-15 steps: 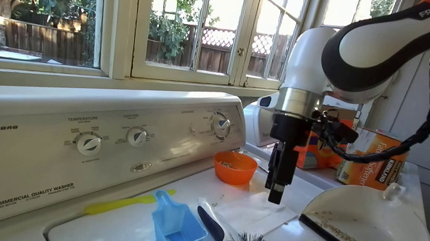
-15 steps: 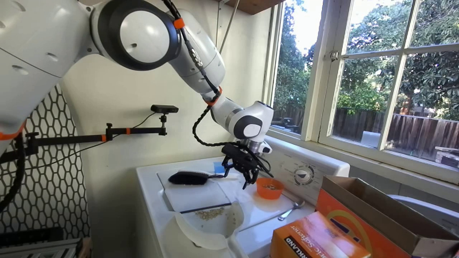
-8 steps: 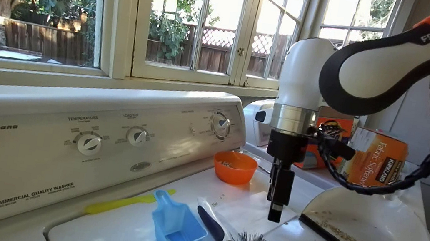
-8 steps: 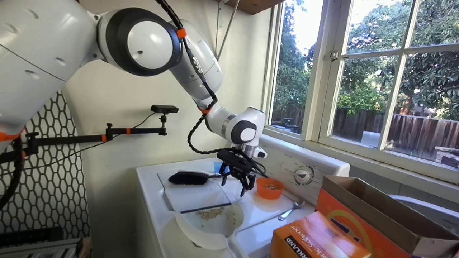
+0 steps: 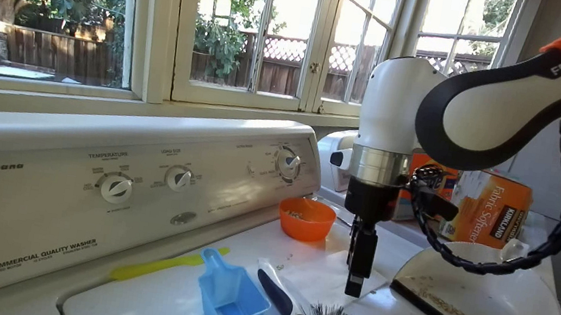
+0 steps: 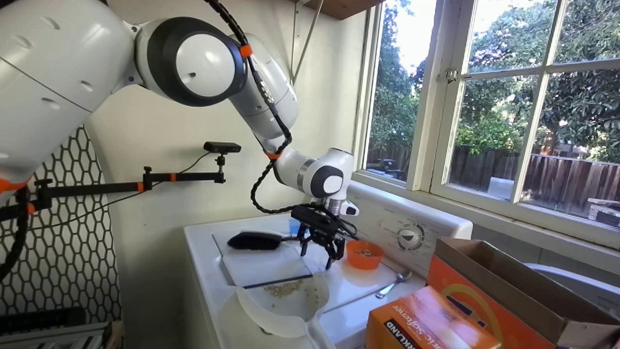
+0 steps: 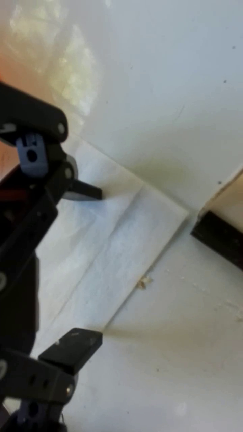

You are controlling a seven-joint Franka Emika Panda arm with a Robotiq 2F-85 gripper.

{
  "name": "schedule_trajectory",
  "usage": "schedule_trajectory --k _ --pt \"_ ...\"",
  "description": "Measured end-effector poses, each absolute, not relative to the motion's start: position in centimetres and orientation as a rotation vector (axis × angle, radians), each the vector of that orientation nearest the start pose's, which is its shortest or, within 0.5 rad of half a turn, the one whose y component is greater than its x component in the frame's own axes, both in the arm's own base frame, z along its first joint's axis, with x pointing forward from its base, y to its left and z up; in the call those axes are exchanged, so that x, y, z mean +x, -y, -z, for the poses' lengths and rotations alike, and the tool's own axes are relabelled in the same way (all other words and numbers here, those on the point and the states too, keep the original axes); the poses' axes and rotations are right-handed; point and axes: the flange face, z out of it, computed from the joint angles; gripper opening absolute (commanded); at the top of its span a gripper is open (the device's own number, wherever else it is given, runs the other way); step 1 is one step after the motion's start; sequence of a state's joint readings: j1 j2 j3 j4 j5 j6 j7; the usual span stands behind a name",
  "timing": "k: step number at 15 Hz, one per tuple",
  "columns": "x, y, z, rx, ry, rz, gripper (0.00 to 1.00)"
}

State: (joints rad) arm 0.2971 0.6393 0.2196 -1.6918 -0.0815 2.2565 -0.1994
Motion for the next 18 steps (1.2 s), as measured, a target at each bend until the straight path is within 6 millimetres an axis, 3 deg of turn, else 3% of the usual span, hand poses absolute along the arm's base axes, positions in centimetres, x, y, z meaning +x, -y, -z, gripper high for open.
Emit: schedule_trajectory --k 7,9,14,18 --pt "59.6 -31.5 -23.3 -2.900 1.094 -0.081 0.12" --pt "59.7 -31.6 -23.4 -2.901 1.093 -0.078 0.00" --pt "60.1 -31.1 -23.7 -2.914 1.096 -0.066 0.03" --pt "60.9 -30.4 -25.0 -2.937 1.112 -0.024 0.03"
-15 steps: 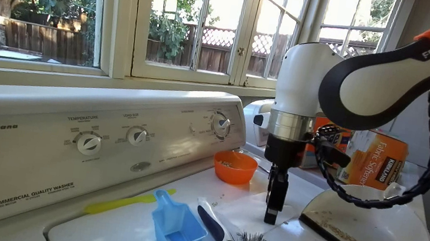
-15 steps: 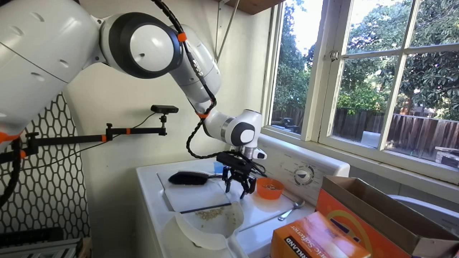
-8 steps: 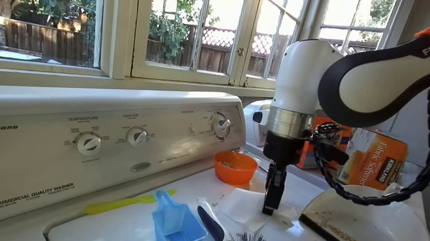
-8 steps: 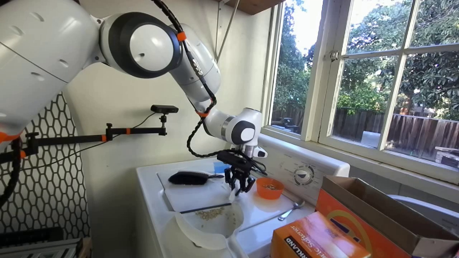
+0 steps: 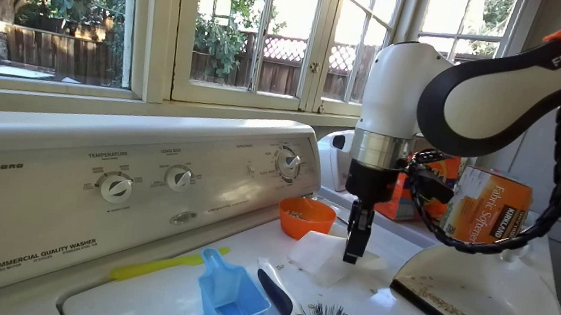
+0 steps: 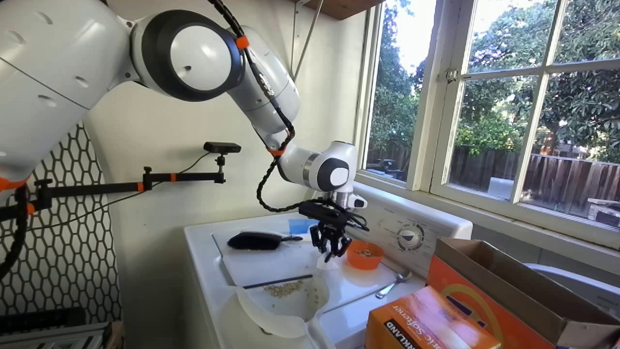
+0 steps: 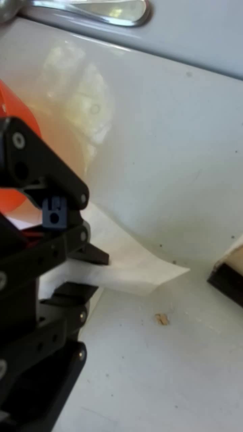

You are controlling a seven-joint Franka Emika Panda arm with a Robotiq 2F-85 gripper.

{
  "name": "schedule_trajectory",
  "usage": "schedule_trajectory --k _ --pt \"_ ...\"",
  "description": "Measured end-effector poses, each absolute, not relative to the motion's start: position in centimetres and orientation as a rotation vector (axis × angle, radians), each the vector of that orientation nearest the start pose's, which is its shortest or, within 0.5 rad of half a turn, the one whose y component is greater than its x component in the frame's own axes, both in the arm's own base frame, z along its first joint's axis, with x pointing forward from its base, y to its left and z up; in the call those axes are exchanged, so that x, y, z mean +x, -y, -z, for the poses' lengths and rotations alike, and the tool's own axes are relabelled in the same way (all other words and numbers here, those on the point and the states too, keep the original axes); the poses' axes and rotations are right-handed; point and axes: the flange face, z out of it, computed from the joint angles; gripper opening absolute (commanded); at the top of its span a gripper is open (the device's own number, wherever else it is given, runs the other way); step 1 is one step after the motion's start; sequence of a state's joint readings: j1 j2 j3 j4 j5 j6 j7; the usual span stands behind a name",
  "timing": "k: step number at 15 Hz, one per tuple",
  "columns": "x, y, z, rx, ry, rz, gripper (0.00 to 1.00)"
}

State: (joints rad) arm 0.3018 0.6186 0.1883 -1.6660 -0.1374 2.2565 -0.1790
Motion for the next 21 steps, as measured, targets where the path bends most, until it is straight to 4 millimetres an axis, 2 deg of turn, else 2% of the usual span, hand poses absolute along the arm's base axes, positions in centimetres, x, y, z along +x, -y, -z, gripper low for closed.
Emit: schedule_trajectory --k 5,16,21 --pt "61.8 -31.5 -26.9 -2.920 1.135 0.068 0.03" --pt "64.7 -35.0 -28.7 -2.828 1.261 0.309 0.03" --pt "65.7 -36.0 -28.0 -2.778 1.310 0.370 0.03"
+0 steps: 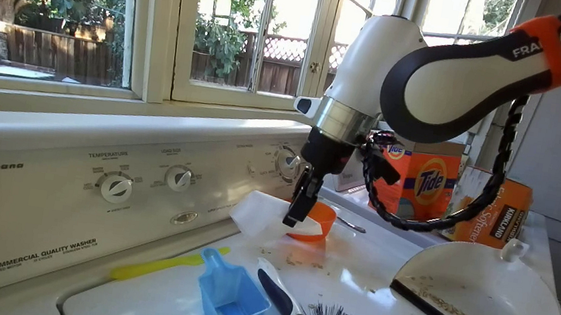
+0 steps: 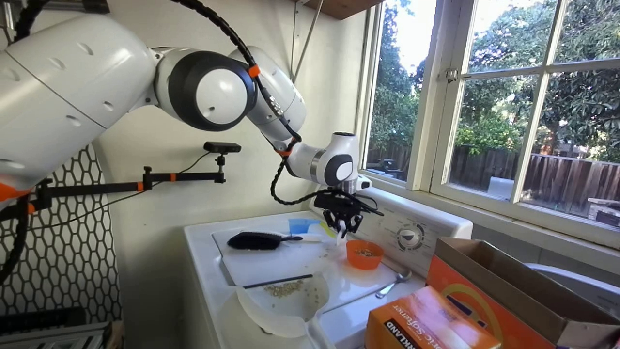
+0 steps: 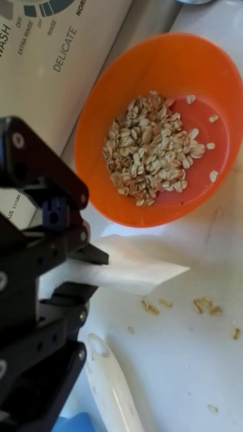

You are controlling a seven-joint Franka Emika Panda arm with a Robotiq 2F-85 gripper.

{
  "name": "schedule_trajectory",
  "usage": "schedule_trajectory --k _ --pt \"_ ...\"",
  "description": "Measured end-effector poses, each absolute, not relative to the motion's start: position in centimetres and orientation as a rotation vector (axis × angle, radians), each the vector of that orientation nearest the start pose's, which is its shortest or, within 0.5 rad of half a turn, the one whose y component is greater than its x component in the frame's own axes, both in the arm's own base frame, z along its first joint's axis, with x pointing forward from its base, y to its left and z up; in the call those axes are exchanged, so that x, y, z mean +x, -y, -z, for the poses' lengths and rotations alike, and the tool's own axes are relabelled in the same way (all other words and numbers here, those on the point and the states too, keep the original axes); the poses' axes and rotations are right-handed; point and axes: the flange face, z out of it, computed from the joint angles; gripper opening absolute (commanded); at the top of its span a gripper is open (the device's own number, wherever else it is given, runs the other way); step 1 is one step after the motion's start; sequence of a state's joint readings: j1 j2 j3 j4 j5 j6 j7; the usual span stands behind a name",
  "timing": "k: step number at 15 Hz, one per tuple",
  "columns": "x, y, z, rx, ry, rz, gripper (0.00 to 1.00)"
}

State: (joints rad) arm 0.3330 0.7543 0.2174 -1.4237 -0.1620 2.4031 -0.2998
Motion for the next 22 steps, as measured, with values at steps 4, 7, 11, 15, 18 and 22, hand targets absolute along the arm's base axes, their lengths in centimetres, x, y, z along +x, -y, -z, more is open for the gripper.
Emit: schedule_trajectory --k 4,7,11,15,18,22 --pt "66.3 -36.7 -26.7 -2.740 1.340 0.418 0.03" --pt "66.7 -37.0 -25.6 -2.716 1.376 0.424 0.03" --pt "66.8 -37.4 -24.4 -2.686 1.425 0.412 0.03" --pt "66.4 -37.9 -23.4 -2.647 1.491 0.383 0.03" --pt "66.3 -38.1 -23.3 -2.627 1.535 0.357 0.03" --pt "66.6 -37.9 -23.8 -2.630 1.538 0.352 0.03"
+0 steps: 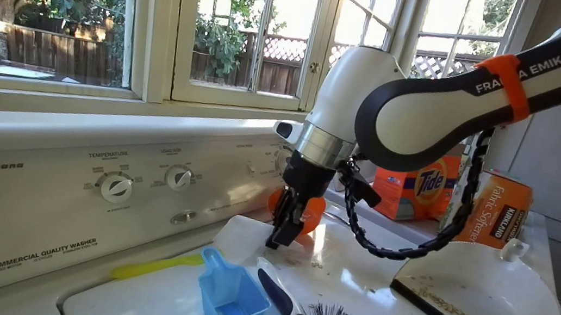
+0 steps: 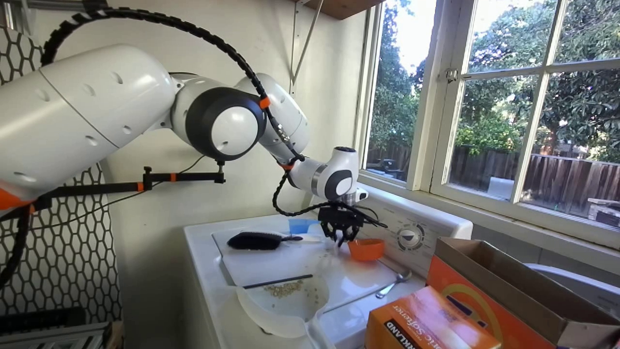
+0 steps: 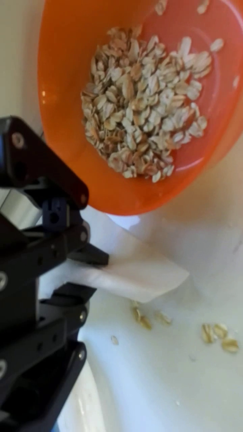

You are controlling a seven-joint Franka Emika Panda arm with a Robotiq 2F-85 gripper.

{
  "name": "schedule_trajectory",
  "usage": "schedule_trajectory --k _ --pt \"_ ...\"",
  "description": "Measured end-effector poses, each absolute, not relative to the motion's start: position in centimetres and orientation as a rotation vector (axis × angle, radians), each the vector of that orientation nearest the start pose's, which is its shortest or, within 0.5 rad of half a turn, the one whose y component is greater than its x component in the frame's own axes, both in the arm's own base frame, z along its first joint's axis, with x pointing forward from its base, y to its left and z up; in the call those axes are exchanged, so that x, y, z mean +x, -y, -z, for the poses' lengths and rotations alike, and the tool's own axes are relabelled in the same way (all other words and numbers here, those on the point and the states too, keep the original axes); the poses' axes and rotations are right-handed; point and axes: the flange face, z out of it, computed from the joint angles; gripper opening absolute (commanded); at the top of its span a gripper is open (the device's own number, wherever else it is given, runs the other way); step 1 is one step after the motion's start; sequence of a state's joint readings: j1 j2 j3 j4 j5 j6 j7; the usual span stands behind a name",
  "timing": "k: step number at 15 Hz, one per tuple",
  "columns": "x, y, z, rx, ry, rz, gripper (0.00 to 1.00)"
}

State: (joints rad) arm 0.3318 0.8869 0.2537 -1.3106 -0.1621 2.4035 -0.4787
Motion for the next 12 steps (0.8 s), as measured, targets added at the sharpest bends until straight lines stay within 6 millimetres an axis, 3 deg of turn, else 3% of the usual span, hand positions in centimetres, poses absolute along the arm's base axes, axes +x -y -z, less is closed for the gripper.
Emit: schedule_trajectory --k 6,12 --pt "67.4 -37.4 -24.6 -2.641 1.526 0.382 0.03" --pt "67.3 -38.1 -25.2 -2.626 1.530 0.399 0.03"
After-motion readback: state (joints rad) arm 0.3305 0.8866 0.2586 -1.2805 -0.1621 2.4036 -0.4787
